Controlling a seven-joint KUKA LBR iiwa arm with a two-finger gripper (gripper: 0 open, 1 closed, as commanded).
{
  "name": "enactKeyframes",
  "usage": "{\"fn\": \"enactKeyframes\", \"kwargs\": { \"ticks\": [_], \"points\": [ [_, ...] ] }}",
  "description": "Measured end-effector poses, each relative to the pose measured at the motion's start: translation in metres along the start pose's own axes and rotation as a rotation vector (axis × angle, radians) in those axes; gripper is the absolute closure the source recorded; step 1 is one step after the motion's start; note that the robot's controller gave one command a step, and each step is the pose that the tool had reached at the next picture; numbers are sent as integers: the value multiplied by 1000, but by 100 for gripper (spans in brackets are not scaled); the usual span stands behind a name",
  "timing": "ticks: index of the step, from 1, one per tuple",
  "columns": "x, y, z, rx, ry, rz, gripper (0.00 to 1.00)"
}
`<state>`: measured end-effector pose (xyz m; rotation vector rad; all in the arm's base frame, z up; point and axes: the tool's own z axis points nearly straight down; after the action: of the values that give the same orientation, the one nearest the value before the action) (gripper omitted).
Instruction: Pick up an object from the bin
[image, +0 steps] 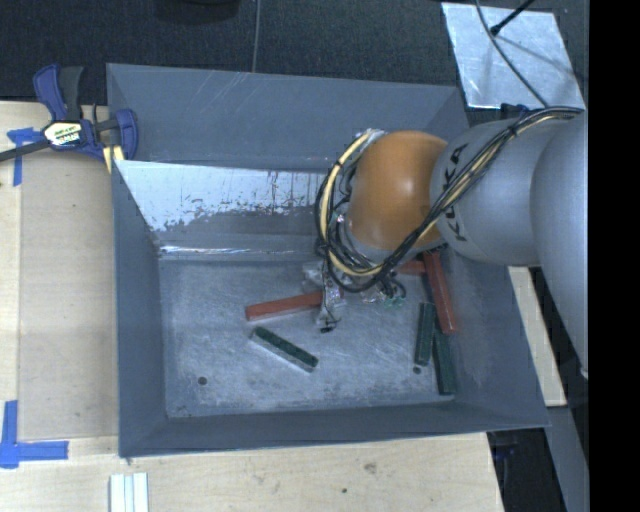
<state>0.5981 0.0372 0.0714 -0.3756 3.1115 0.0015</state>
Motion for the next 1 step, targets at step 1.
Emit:
{"fn": "enactKeyframes", "kwargs": {
  "ticks": [1],
  "points": [
    [0,-9,-41,2,0,-78,100]
  ]
}}
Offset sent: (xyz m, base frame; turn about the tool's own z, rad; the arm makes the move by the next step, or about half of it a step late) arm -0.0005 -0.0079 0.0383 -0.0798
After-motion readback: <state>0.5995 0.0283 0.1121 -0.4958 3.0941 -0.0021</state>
